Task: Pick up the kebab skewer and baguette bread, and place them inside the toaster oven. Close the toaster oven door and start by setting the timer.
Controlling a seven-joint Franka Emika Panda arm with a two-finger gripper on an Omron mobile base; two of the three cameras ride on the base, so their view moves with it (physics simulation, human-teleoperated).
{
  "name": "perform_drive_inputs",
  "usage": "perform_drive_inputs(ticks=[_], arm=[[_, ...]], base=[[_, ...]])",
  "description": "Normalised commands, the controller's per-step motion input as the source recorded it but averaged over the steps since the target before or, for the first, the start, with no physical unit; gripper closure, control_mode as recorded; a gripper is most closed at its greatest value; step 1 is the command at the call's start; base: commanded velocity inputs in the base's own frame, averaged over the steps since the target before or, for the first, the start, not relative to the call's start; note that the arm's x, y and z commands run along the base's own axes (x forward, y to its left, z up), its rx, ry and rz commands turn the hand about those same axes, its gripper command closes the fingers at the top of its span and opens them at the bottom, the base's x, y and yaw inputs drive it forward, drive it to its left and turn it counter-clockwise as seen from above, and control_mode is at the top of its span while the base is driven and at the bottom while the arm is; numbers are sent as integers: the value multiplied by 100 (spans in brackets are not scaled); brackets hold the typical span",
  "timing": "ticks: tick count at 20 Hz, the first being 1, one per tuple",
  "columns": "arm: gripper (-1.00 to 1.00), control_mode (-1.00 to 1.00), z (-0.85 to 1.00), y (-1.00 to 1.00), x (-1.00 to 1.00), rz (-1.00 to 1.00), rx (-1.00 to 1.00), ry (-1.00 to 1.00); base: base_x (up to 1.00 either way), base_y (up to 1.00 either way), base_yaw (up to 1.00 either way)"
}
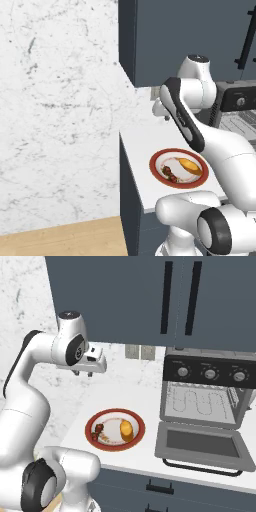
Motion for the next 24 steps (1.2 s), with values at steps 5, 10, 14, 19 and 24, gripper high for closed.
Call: perform_drive_inputs(ticks=[5, 10, 14, 19, 24], arm=[[-100, -100, -11, -21, -32, 0, 0, -1], [-100, -100, -25, -86, -79, 6, 9, -17], [-100, -100, -17, -100, -52, 29, 7, -28], [-100, -100, -2, -100, -9, 28, 6, -26], [-100, -100, 0, -100, 0, 27, 3, -33]], base=[[0, 0, 0], [0, 0, 0], [0, 0, 0], [0, 0, 0], [0, 0, 0]])
